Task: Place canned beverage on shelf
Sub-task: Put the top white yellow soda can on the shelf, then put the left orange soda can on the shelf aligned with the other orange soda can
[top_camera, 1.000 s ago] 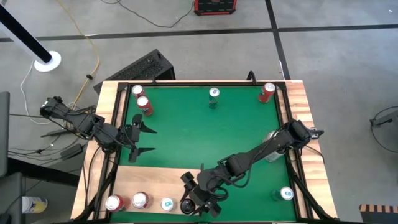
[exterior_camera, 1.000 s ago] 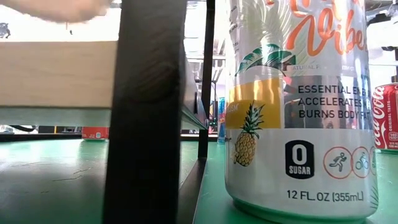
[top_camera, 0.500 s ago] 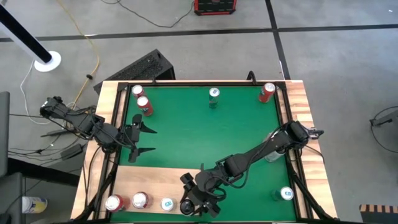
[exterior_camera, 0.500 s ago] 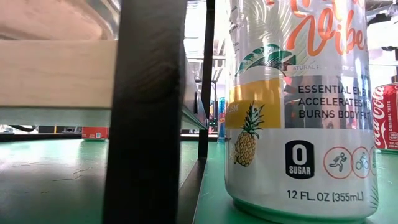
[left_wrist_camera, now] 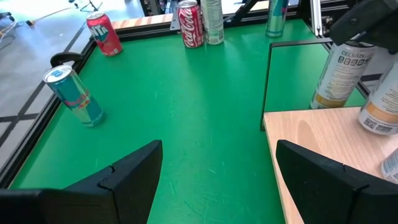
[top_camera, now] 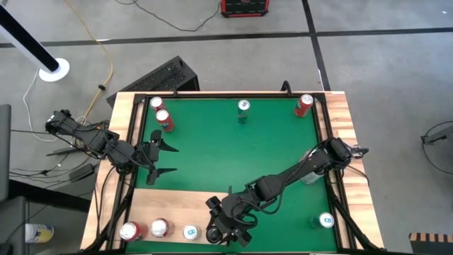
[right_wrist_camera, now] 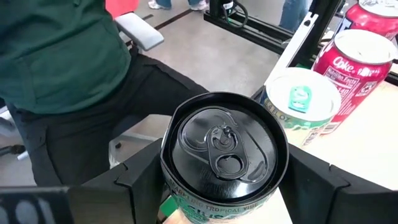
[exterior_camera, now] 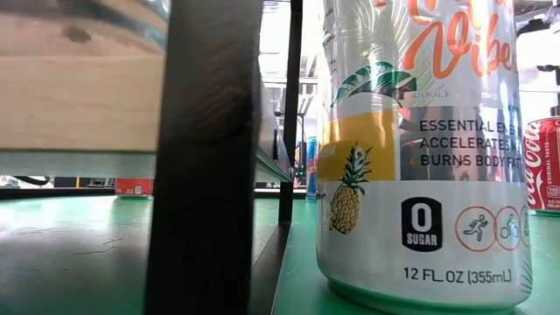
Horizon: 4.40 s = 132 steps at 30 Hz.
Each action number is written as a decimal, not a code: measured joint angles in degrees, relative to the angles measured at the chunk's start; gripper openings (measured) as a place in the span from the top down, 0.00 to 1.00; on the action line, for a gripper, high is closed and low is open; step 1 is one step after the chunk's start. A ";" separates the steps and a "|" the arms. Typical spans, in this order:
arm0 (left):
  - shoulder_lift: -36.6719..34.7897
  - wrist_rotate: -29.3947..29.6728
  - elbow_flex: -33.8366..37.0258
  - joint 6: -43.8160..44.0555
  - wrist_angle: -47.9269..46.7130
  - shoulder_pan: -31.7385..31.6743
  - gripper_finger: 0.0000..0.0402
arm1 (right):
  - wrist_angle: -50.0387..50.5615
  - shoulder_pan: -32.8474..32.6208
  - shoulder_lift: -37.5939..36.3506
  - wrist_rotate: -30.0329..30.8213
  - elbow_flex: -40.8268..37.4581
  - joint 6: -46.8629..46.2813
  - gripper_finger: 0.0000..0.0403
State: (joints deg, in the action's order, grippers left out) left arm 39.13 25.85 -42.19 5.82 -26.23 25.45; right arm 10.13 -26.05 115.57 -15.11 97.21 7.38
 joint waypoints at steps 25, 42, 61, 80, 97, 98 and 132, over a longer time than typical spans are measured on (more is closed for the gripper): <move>-0.01 0.00 0.00 -0.13 -0.09 0.00 0.25 | 0.05 0.36 -0.13 0.02 0.11 0.37 0.16; -0.02 0.00 0.00 -0.20 -0.06 0.00 0.25 | 22.65 1.58 -0.13 1.49 16.83 3.22 0.16; 0.77 8.07 0.07 -6.31 1.36 0.00 0.25 | 46.15 17.31 -15.74 6.16 14.11 7.68 0.17; 1.26 15.46 0.04 -25.63 9.75 -0.42 0.25 | 15.50 39.11 -44.35 25.38 -35.03 -20.62 0.17; 1.83 12.10 -10.92 -12.49 -3.39 -37.76 0.25 | -3.49 34.45 -46.29 25.75 -48.85 -18.39 0.17; 3.29 10.40 -12.49 -11.38 -5.95 -41.35 0.25 | -3.32 34.07 -46.30 25.77 -48.85 -17.87 0.17; 46.65 -20.62 -39.59 -6.67 -44.08 -85.54 0.25 | -2.64 27.25 -46.27 25.57 -48.78 -15.93 0.17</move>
State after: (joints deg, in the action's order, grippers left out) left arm 85.79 5.23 -81.78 -0.84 -70.31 -60.08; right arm 7.49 1.19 69.30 10.46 48.42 -8.56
